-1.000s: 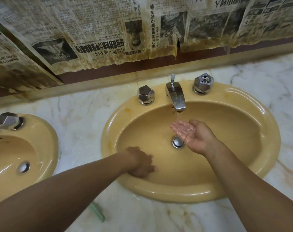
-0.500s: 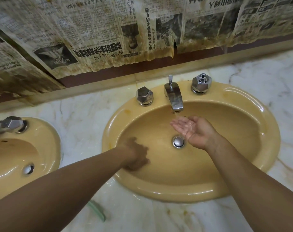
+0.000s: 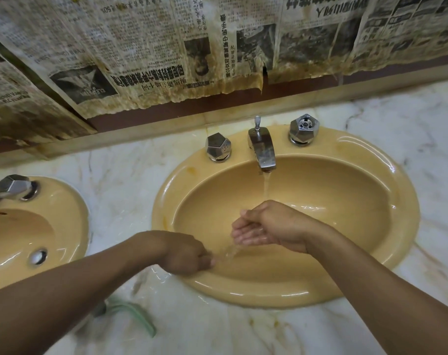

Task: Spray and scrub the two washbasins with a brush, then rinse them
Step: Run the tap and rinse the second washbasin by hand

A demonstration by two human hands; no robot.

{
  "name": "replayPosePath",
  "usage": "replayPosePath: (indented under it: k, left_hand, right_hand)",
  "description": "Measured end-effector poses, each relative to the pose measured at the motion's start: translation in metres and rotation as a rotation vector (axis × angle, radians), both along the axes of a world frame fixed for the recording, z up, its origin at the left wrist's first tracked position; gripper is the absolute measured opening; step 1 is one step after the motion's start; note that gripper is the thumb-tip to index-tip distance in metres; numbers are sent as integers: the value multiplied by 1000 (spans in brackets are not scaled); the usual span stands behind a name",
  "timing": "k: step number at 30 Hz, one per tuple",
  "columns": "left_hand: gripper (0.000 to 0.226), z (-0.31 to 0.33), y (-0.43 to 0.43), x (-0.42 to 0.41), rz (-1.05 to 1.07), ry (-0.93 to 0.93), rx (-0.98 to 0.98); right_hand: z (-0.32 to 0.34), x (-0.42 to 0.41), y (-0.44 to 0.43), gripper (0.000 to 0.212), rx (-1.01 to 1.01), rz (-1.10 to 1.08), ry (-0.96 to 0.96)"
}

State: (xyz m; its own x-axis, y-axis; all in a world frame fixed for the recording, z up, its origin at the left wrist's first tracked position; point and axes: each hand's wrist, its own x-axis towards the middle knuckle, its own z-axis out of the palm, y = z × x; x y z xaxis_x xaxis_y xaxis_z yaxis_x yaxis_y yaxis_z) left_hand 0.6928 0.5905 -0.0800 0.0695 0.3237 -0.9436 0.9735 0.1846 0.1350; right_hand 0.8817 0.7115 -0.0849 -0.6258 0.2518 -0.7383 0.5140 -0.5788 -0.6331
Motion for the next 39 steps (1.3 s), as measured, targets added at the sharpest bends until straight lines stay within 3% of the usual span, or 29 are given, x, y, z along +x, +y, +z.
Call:
replayPosePath:
  k: [3, 6, 9, 15, 18, 21, 24, 26, 30, 35, 39]
  left_hand:
    - [49, -2, -3, -3, -66, 137, 86]
    - [56, -32, -5, -2, -156, 192, 249]
    - [60, -40, 0, -2, -206, 207, 273]
    - [48, -22, -9, 11, 3, -34, 0]
    - [49, -19, -9, 7, -53, 28, 28]
    - [54, -29, -6, 11, -251, 155, 167]
    - [50, -30, -6, 18, -101, 94, 146]
    - [39, -18, -10, 17, 79, -58, 55]
    - [32, 4, -18, 1, 232, -206, 25]
    - [44, -7, -4, 41, 18, -55, 40]
    - [50, -32, 9, 68, 26, -62, 51]
  right_hand:
    - [-18, 9, 28, 37, -40, -328, 26]
    - [-37, 16, 57, 41, -288, -715, 155]
    - [-42, 17, 71, 40, -424, -875, 229]
    - [-37, 10, 69, 34, -465, -800, 296]
    - [-37, 10, 68, 35, -483, -801, 300]
    - [-38, 12, 69, 36, -480, -803, 294]
    - [-36, 13, 69, 37, -479, -809, 288]
    - [-32, 14, 68, 38, -465, -791, 291]
    - [-11, 13, 45, 42, -375, -525, 264]
    - [14, 40, -1, 41, -134, -67, 62]
    - [7, 70, 0, 38, -8, -152, -38]
